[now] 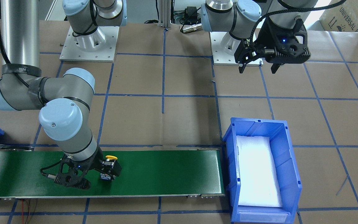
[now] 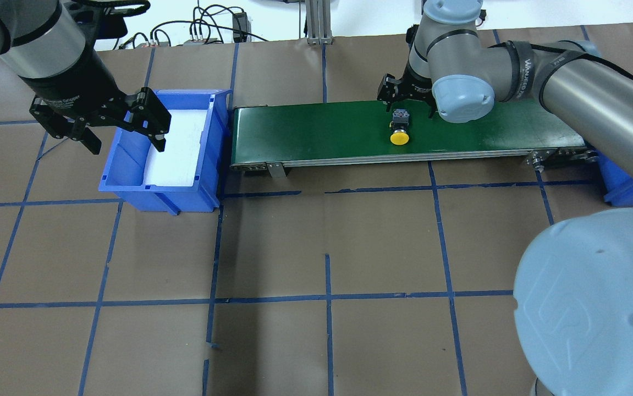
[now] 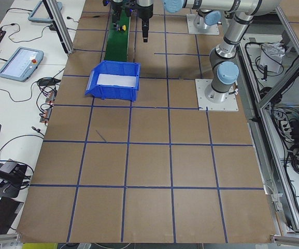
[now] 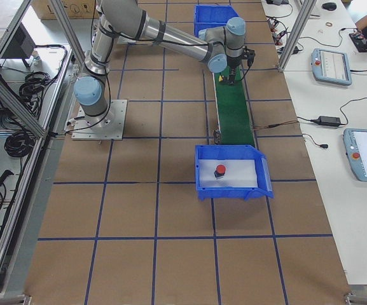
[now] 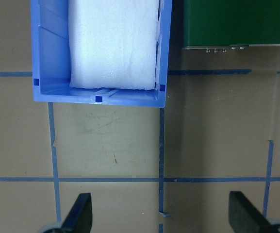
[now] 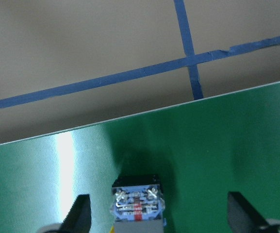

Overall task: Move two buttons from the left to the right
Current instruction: 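Lower the right gripper onto the yellow-ringed button on the belt, then close the right gripper on the yellow-ringed button and lift it, then carry the yellow button over the far blue bin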

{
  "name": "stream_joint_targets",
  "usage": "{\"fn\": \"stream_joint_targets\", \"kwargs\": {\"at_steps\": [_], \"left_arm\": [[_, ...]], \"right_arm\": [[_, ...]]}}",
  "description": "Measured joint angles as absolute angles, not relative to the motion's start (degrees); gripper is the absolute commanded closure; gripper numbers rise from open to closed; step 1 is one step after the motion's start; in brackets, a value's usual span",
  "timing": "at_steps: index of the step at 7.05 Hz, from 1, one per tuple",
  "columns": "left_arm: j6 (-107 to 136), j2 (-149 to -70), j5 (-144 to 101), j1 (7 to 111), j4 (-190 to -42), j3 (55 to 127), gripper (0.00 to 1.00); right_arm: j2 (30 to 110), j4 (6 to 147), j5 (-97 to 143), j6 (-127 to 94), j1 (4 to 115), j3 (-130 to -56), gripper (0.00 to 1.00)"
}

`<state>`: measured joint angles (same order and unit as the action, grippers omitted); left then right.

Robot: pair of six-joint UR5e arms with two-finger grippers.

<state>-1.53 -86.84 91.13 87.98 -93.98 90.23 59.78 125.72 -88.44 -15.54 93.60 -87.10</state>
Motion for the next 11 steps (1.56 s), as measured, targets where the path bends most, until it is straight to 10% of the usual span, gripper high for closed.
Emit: {"fn": "stream_joint_targets", "kwargs": {"at_steps": [2,4,5,11], "left_arm": [[-1.2,-86.84,91.05,88.07,-93.88,90.29,0.0],[-1.65,-86.84,91.15,88.07,-93.81,90.37,0.0],[-1.6,-86.84,91.2,88.07,-93.77,90.34,0.0],[-1.66,-86.73,91.41,87.77,-93.69,90.14,0.0]], "right_arm": [[59.4,125.69,-88.54,-15.56,93.6,-87.52,0.04],[59.24,125.55,-89.06,-15.46,93.6,-88.24,0.78],[59.29,125.31,-89.29,-15.27,93.59,-88.41,0.86],[68.79,112.91,-94.41,-4.4,88.35,-85.17,0.86]]}}
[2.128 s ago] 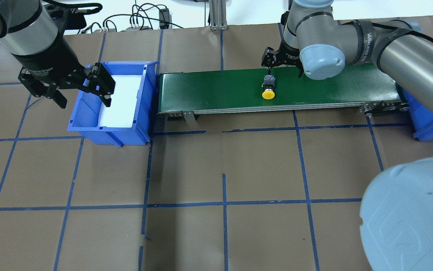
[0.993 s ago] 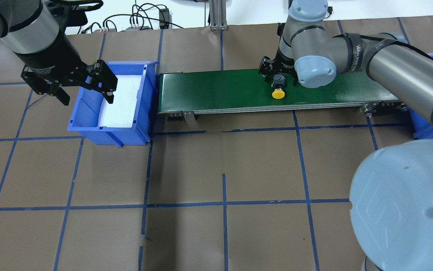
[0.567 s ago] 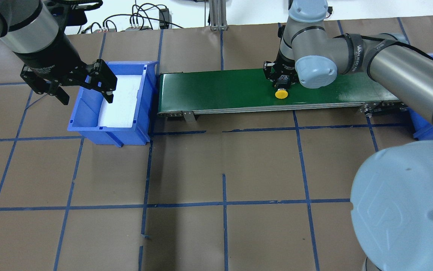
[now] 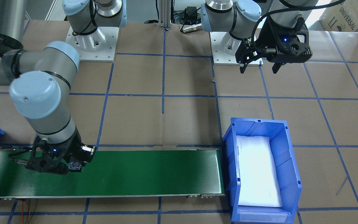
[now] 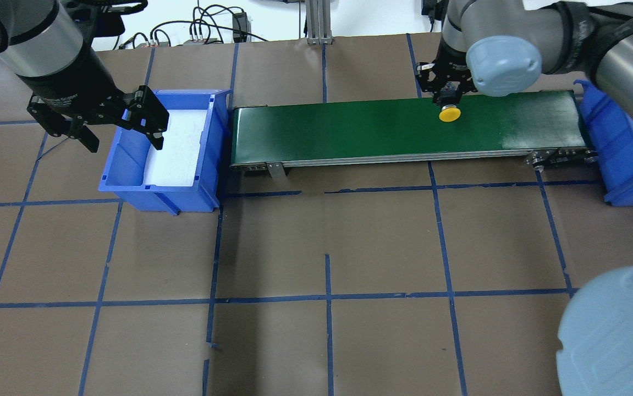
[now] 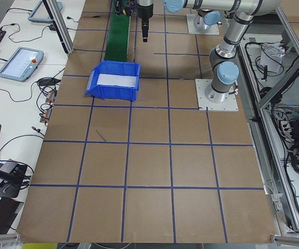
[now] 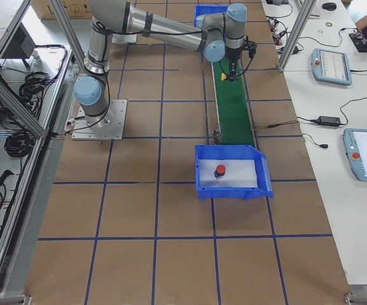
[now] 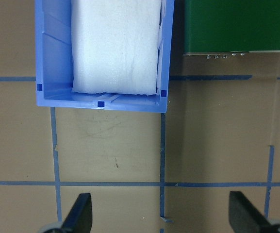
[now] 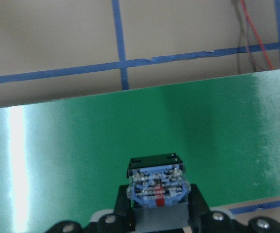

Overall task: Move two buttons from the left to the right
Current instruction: 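Carry the yellow button over the far blue bin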

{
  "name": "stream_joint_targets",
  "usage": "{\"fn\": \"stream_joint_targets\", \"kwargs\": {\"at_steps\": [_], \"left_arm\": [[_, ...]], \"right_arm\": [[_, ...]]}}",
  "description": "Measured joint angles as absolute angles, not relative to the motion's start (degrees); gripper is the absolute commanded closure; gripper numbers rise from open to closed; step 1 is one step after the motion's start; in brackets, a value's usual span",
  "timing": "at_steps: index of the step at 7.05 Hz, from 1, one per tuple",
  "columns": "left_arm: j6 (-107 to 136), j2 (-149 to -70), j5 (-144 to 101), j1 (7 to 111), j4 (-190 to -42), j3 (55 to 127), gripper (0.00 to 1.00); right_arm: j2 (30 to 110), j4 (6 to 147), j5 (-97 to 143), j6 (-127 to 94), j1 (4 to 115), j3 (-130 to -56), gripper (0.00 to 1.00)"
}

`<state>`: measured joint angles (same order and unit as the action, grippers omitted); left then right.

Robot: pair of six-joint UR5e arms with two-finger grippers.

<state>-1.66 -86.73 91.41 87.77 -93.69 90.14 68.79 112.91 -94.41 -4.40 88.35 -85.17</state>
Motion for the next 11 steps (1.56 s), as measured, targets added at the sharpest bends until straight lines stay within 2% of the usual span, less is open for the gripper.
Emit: {"fn": "stream_joint_targets", "kwargs": {"at_steps": [2,5,7,11], "left_arm": [[-1.67,-86.73,91.27,87.54,-93.15,90.06,0.0],[-1.59,-86.66,91.21,87.62,-92.83,90.4,0.0],[-1.66,-86.66,91.23,87.63,-92.81,90.43,0.0],[-1.67,-86.66,91.23,87.63,-92.81,90.5,0.0]], "right_arm": [[73.34,106.63,-94.11,12.19,75.94,-83.9,0.85],[74.36,101.36,-94.21,32.28,60.68,-78.33,0.84],[71.34,101.7,-92.83,39.04,55.08,-76.15,0.83],[62.03,109.58,-91.93,47.42,53.03,-74.91,0.83]]}}
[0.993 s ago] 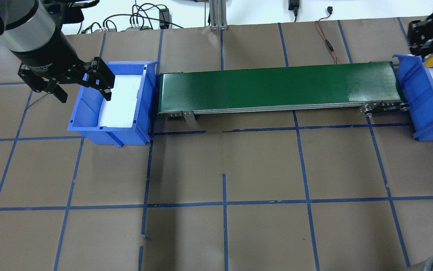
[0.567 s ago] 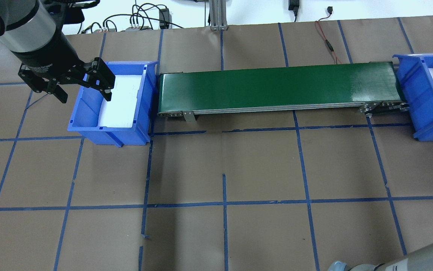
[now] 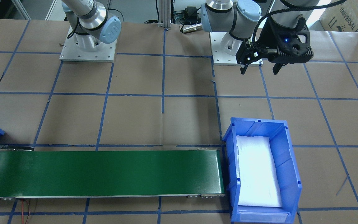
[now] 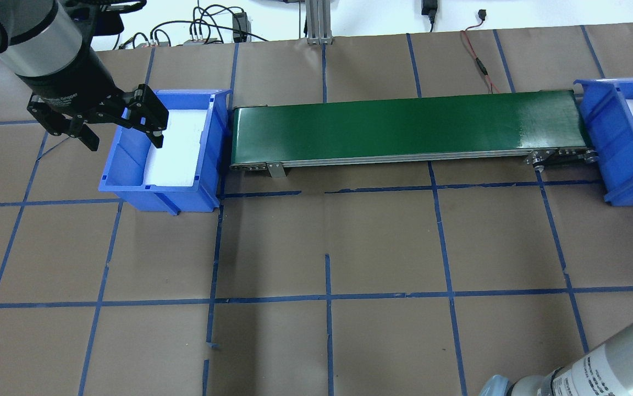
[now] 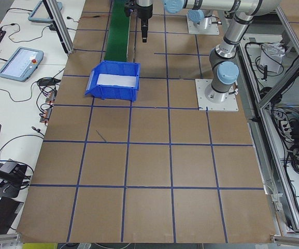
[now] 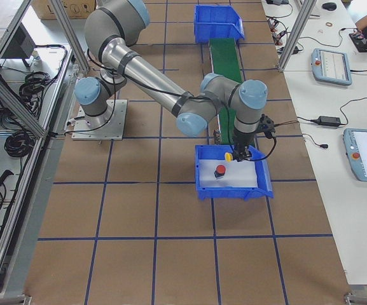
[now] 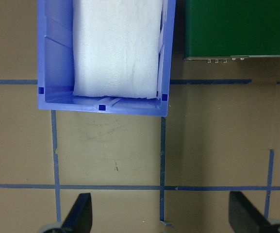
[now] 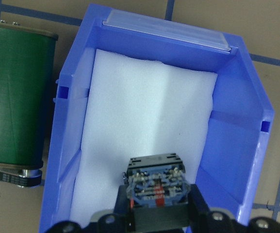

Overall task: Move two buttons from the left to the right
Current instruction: 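Carry the yellow button over the far blue bin, then lower the yellow button into the far bin and open the right gripper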

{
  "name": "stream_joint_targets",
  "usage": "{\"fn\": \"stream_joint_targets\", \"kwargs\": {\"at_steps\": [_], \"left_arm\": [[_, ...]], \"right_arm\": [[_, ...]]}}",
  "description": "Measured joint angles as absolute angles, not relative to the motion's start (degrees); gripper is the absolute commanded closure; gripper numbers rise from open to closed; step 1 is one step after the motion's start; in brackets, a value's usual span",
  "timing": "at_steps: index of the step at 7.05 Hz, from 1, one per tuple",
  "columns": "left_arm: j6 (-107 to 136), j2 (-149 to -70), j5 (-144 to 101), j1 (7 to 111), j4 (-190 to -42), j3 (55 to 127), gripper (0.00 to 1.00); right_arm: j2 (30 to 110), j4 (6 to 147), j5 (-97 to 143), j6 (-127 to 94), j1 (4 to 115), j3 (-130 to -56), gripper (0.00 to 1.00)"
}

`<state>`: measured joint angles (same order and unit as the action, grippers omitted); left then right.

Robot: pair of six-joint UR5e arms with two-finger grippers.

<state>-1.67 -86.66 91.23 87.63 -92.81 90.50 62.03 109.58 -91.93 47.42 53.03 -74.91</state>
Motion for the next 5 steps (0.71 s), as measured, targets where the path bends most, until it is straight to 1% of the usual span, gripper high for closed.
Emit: {"fn": "stream_joint_targets", "kwargs": {"at_steps": [5], "left_arm": [[-1.75,-86.67,91.4,87.63,-92.81,90.56,0.0]], "right_arm": [[54.13,115.33,-89.46,48.91,52.91,-75.48,0.83]]}}
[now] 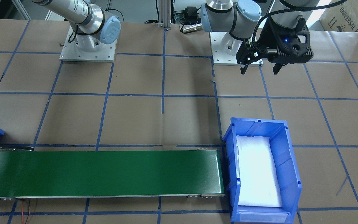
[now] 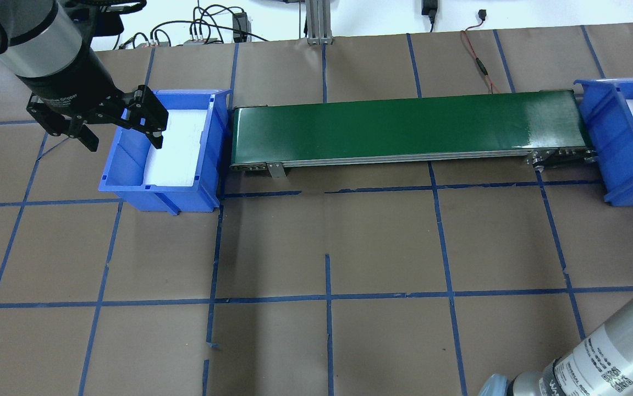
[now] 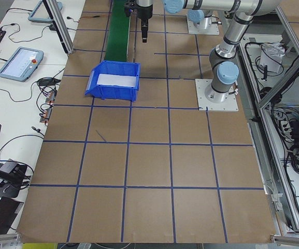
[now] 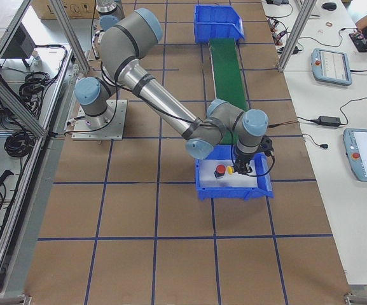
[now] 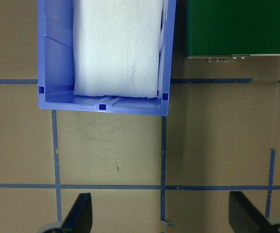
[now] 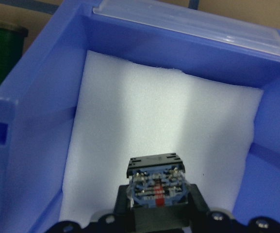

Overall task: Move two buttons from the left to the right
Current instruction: 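Lower the yellow button into the far bin and open the right gripper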

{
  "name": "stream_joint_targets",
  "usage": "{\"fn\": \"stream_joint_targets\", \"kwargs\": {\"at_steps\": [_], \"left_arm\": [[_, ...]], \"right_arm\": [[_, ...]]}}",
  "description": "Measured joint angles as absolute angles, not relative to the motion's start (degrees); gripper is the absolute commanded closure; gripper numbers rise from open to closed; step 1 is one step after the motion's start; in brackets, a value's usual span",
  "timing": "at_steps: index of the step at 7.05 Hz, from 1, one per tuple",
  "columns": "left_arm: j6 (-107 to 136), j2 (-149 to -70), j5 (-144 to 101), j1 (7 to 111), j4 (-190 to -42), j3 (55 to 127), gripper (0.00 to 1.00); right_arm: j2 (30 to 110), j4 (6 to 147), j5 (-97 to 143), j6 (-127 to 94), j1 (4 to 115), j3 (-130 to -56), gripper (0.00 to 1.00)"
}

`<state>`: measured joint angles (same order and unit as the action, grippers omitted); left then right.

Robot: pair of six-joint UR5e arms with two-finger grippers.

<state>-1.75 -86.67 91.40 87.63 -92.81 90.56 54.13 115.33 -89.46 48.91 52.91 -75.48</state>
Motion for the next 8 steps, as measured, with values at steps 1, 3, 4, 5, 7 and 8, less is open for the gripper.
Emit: {"fn": "stream_joint_targets", "kwargs": {"at_steps": [1,3,4,5,7,8], "left_arm": [[-1.76,-86.66,91.39,87.62,-92.81,90.54,0.0],[-1.76,-86.66,91.37,87.63,-92.81,90.53,0.0],[-1.76,-86.66,91.36,87.62,-92.81,90.54,0.0],[-1.76,-86.66,91.38,87.63,-92.81,90.55,0.0],[-1.76,-86.66,91.37,87.63,-92.81,90.55,0.0],[-1.76,-86.66,91.38,87.62,-92.81,90.58,0.0]], "right_arm": [[53.38,116.25,-89.27,48.94,52.91,-75.48,0.82],[52.68,117.39,-88.48,48.95,52.91,-75.39,0.81],[52.61,117.53,-88.23,48.94,52.91,-75.49,0.8],[52.58,117.57,-88.07,48.88,52.91,-75.96,0.73],[52.84,117.94,-88.03,48.79,52.91,-77.02,0.11],[52.99,118.52,-88.02,48.76,52.91,-77.13,0.04]]}}
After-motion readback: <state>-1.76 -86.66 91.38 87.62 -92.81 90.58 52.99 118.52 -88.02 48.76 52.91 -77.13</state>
